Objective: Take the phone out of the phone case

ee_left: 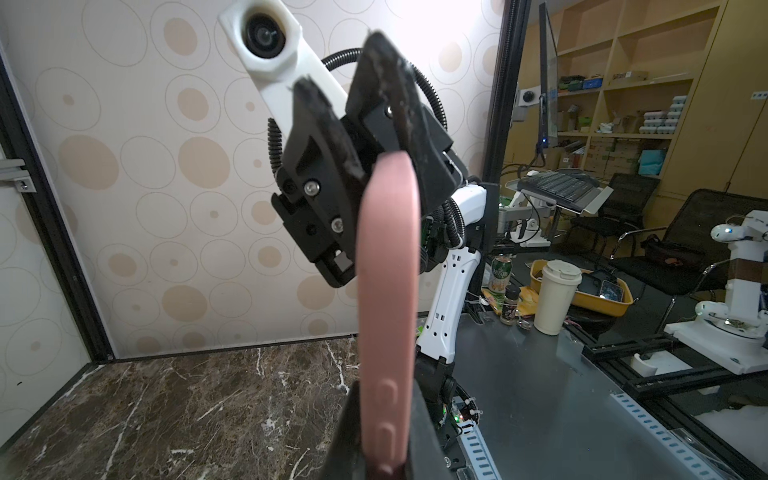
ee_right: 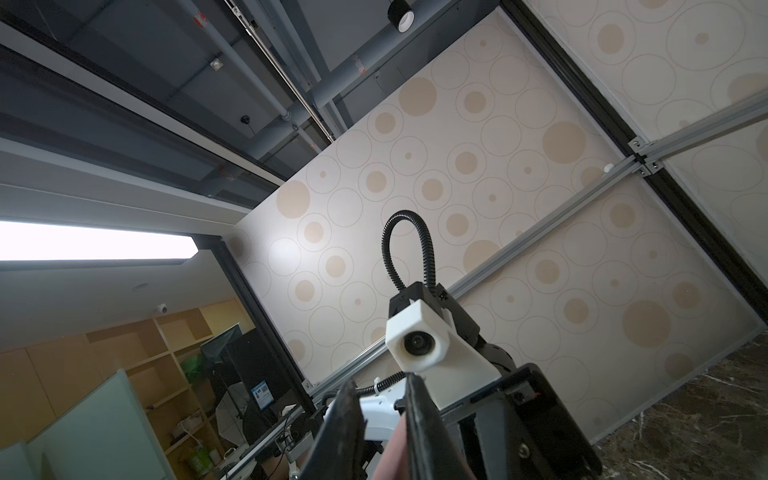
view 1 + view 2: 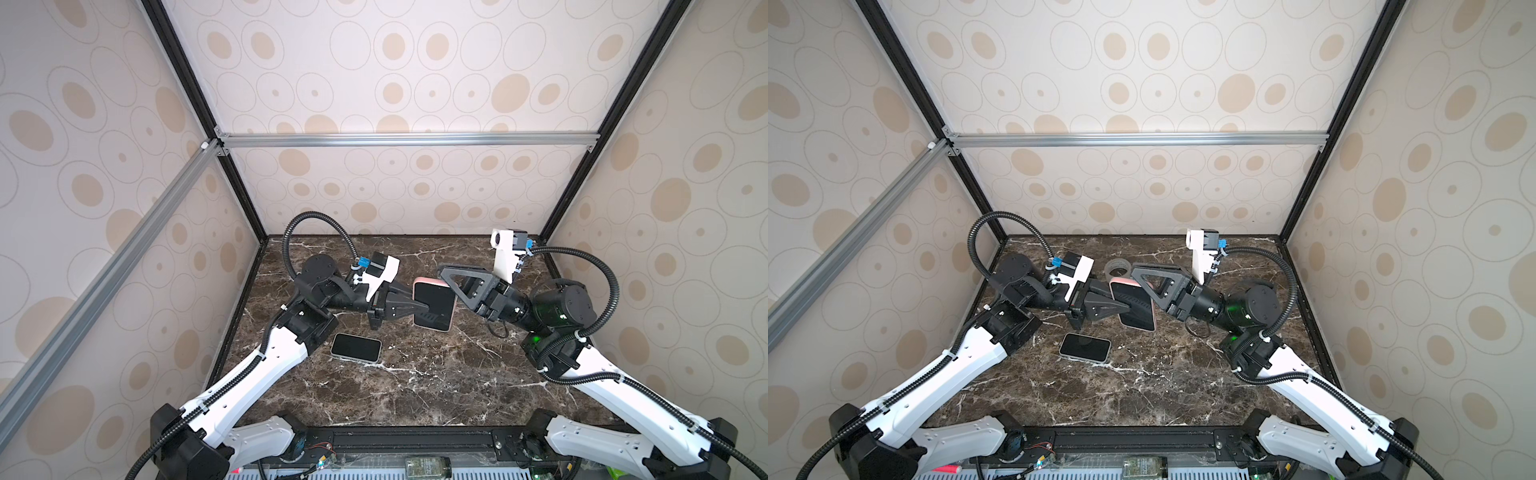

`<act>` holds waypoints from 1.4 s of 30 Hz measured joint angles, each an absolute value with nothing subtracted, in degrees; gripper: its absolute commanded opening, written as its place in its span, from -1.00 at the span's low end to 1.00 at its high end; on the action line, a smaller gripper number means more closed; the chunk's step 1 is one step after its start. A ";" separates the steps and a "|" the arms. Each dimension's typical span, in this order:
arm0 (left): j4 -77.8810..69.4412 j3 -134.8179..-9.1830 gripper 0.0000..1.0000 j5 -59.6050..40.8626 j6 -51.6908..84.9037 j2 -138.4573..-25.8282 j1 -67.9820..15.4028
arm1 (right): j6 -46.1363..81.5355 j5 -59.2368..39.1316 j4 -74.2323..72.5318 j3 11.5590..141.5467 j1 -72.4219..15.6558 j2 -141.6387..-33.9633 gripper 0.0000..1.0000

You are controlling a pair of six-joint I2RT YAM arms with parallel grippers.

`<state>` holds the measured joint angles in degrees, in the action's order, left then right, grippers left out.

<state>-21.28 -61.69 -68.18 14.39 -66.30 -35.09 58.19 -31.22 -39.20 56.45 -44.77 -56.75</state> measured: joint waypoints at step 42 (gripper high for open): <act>-9.19 -69.21 -1.00 -68.34 6.50 -67.59 -35.11 | 64.79 -28.82 -40.93 56.47 -44.77 -56.86 -0.87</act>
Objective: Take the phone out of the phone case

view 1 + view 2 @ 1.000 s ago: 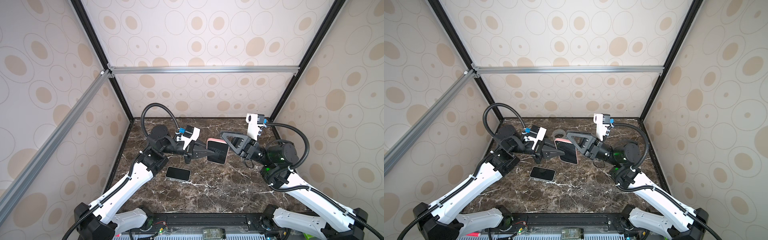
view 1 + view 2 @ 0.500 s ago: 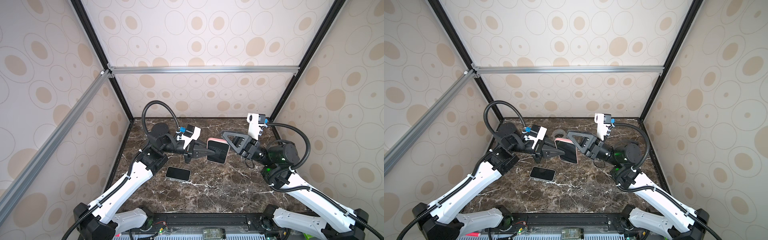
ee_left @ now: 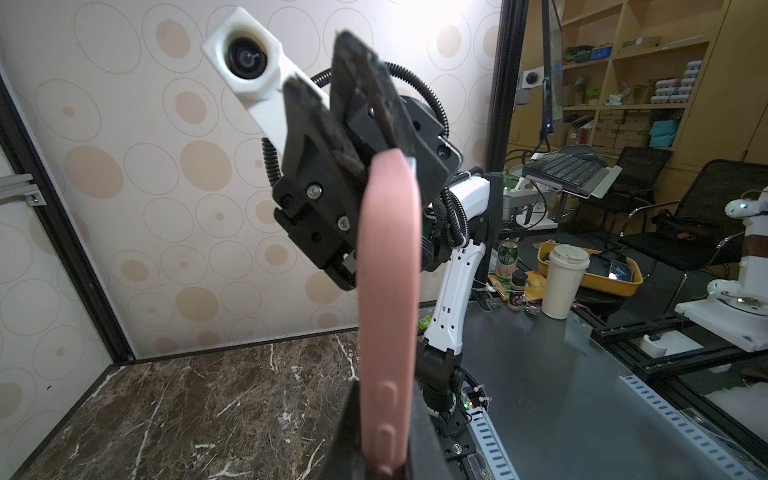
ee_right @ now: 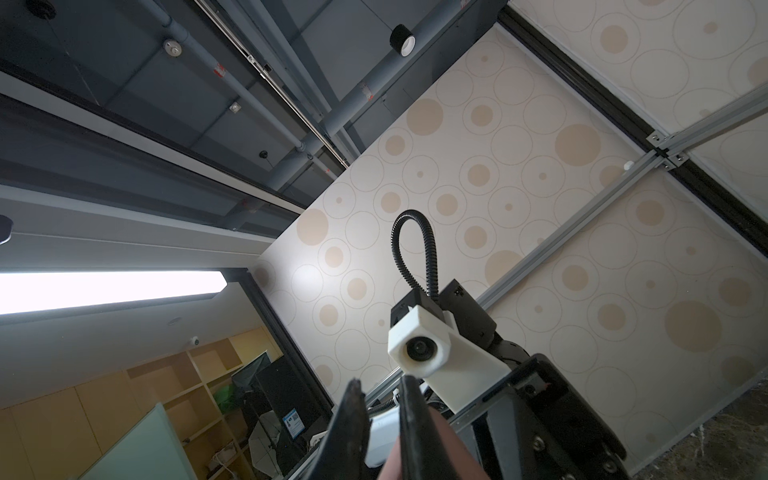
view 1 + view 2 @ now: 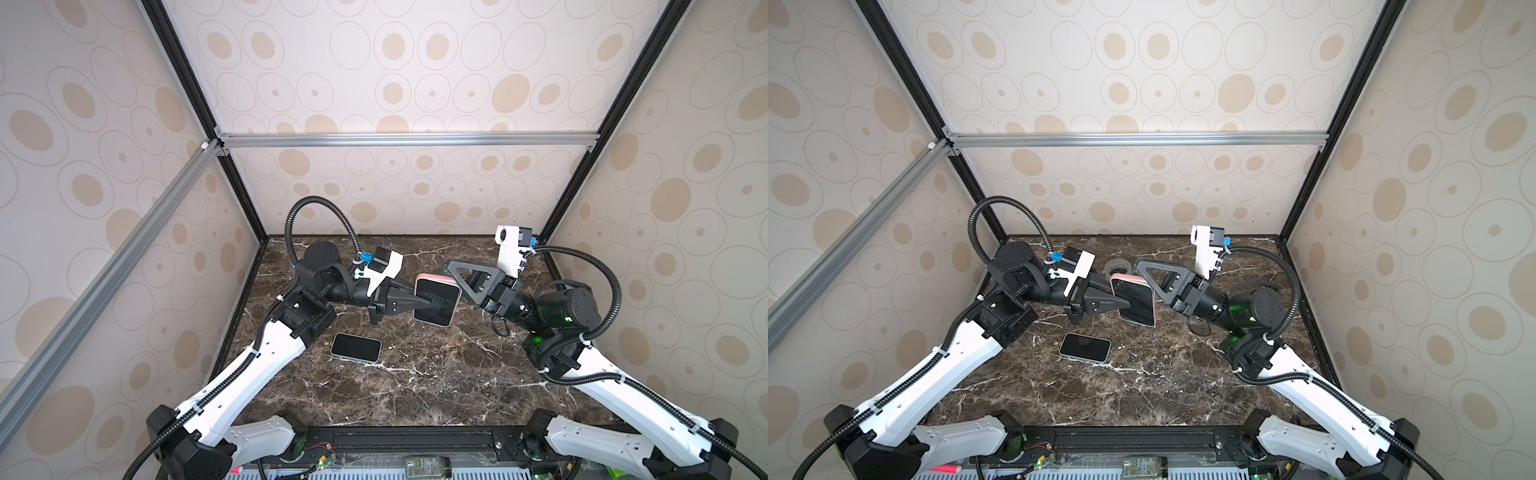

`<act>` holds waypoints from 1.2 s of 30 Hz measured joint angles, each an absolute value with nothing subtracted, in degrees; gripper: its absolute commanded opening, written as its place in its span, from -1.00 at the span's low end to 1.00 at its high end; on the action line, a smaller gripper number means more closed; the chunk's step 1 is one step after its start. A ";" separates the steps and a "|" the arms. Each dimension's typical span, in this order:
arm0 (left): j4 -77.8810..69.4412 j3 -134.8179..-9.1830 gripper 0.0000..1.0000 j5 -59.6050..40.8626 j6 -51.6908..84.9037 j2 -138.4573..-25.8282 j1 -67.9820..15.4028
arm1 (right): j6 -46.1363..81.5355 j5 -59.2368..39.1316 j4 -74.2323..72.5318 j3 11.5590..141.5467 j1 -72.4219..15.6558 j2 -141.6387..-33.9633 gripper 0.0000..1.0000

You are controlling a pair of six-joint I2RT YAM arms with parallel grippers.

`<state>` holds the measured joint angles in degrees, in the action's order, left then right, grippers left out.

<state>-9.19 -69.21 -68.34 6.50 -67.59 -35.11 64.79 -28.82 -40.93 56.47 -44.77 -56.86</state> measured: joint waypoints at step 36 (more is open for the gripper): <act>-8.01 -68.45 -1.00 -66.92 8.27 -66.76 -34.33 | 74.15 -20.12 -37.58 54.68 -44.91 -56.18 -0.98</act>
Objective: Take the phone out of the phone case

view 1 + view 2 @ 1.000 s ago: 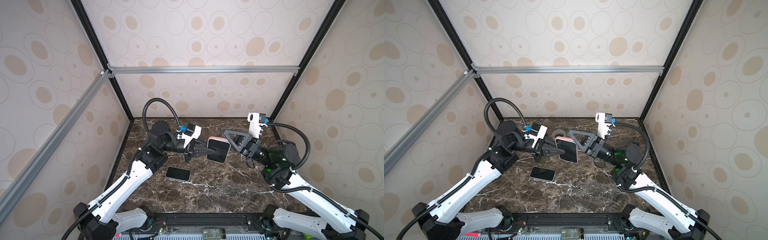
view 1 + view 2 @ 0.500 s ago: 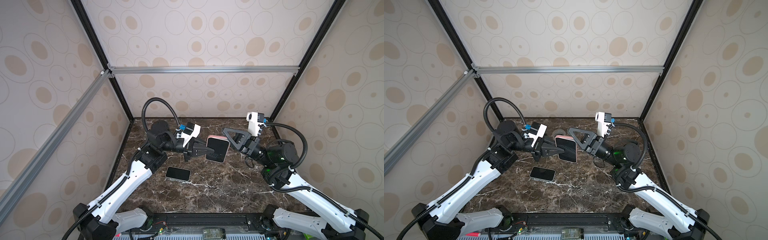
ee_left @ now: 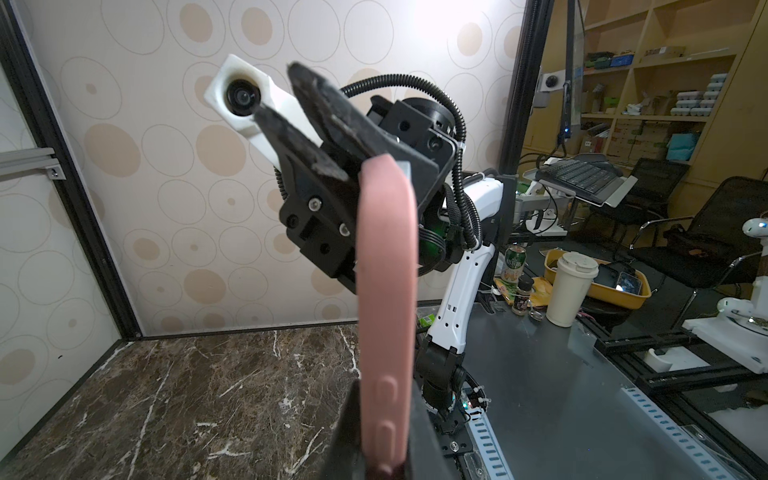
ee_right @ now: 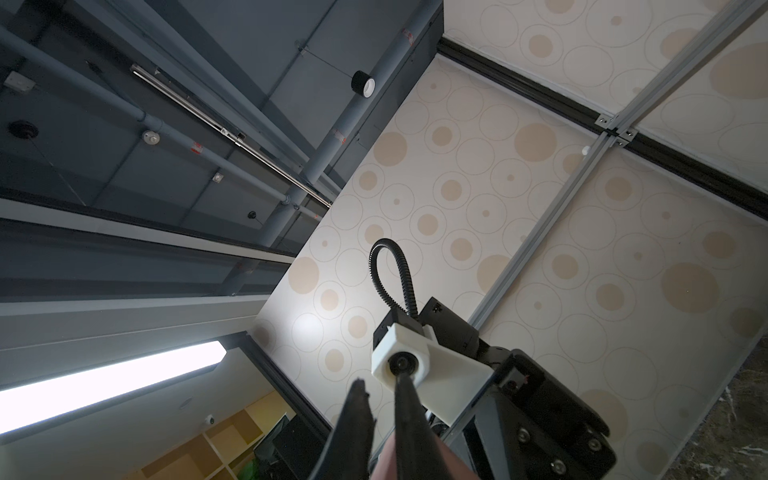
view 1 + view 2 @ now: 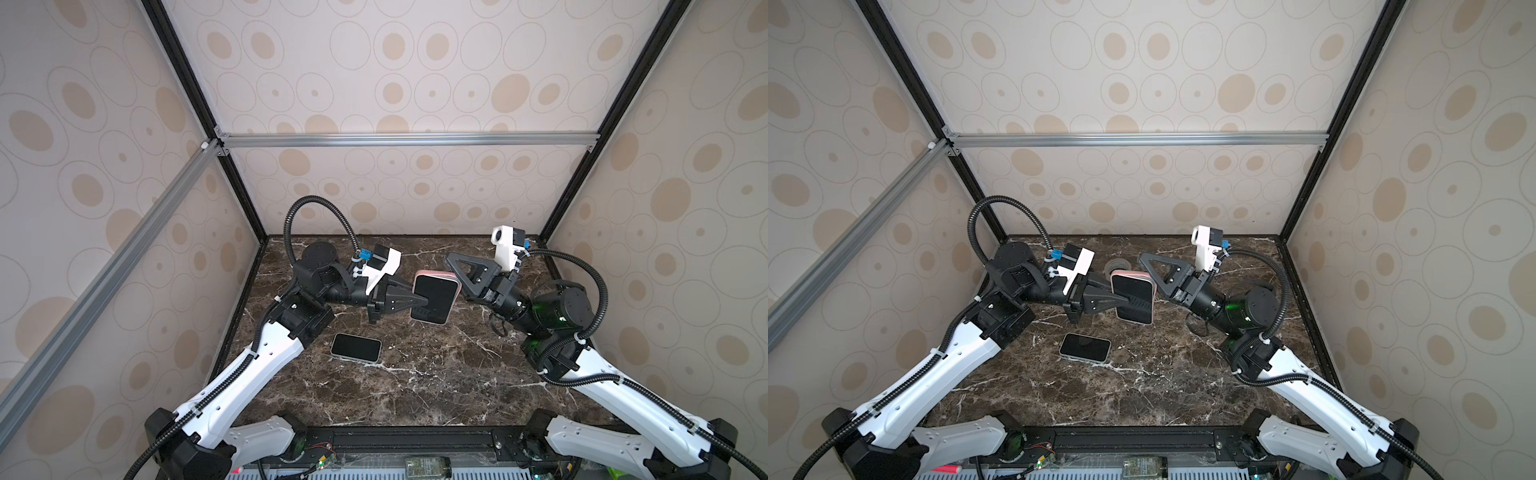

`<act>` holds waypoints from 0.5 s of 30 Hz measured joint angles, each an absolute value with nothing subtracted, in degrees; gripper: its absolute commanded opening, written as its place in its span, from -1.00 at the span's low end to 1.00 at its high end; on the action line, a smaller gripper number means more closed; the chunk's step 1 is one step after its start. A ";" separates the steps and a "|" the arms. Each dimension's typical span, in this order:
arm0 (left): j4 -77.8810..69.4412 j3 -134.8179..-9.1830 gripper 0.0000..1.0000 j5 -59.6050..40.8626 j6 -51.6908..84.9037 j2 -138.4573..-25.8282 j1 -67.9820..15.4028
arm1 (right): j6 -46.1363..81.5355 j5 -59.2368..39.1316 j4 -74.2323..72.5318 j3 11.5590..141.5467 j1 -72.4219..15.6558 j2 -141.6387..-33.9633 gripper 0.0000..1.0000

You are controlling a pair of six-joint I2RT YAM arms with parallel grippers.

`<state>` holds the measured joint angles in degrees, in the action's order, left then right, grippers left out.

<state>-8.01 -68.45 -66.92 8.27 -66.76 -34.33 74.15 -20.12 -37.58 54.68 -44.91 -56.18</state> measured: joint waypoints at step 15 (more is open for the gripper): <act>-18.70 -63.64 -1.00 -58.81 11.53 -62.65 -34.11 | 61.98 -13.08 -12.36 51.96 -44.36 -49.36 -0.53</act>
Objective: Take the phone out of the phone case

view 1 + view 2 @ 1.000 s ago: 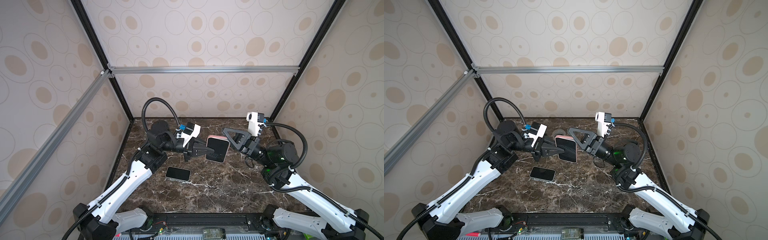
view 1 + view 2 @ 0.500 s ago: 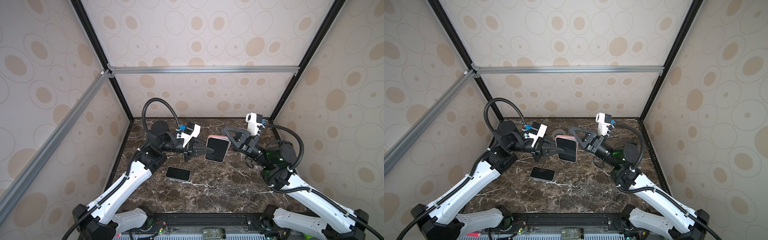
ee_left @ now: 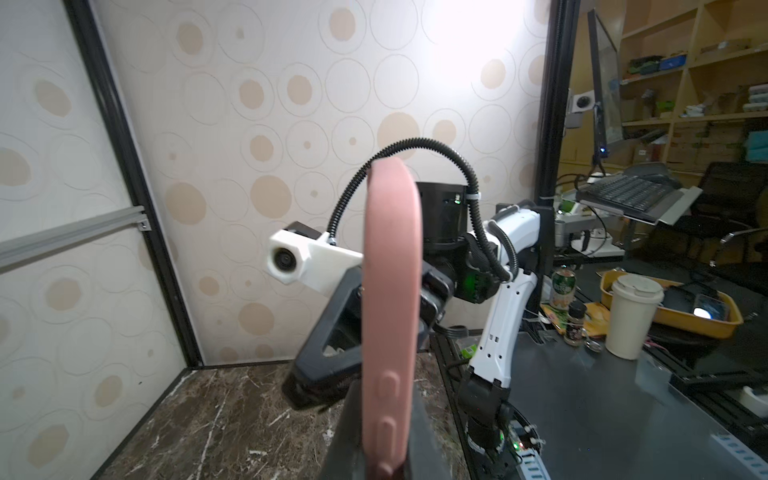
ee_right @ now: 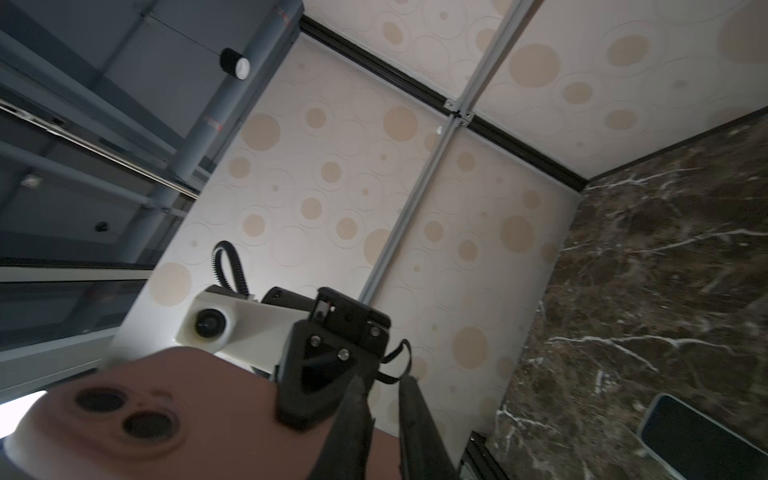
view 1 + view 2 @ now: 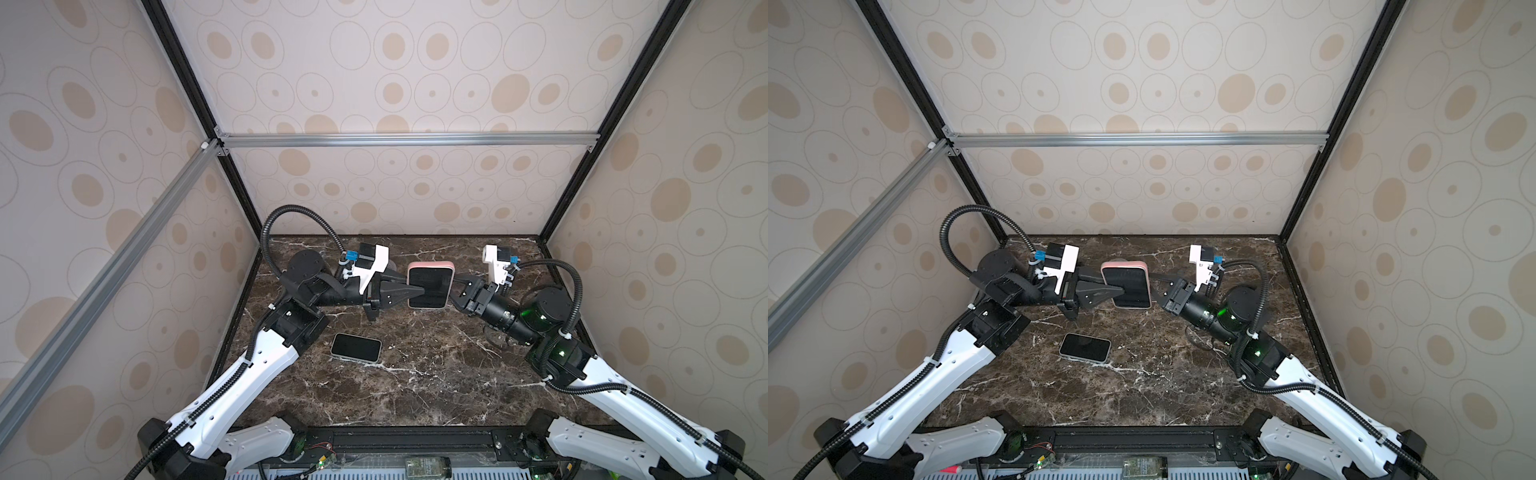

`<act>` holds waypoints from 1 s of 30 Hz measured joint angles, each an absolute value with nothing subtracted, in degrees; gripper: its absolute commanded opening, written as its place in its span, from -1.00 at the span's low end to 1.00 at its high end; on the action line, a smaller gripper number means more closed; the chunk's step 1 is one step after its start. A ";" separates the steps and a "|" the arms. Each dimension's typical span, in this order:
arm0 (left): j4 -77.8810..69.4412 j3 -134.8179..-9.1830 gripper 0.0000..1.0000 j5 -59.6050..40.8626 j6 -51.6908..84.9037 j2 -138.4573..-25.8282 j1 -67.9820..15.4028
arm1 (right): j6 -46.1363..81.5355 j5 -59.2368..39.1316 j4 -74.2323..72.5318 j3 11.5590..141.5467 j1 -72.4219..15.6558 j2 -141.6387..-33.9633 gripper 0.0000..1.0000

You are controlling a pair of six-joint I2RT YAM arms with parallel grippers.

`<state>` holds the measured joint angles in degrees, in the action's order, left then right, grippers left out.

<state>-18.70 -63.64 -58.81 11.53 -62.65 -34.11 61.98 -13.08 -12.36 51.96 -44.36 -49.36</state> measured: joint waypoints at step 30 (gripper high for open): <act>1.39 -77.78 -1.00 -66.35 8.67 -75.18 -23.44 | -4.10 -5.34 30.70 64.42 -43.83 -54.72 1.00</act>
<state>1.39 -77.78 -66.35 8.67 -75.18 -23.44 -4.10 -5.34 30.70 64.42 -43.83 -54.72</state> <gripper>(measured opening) 0.116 0.997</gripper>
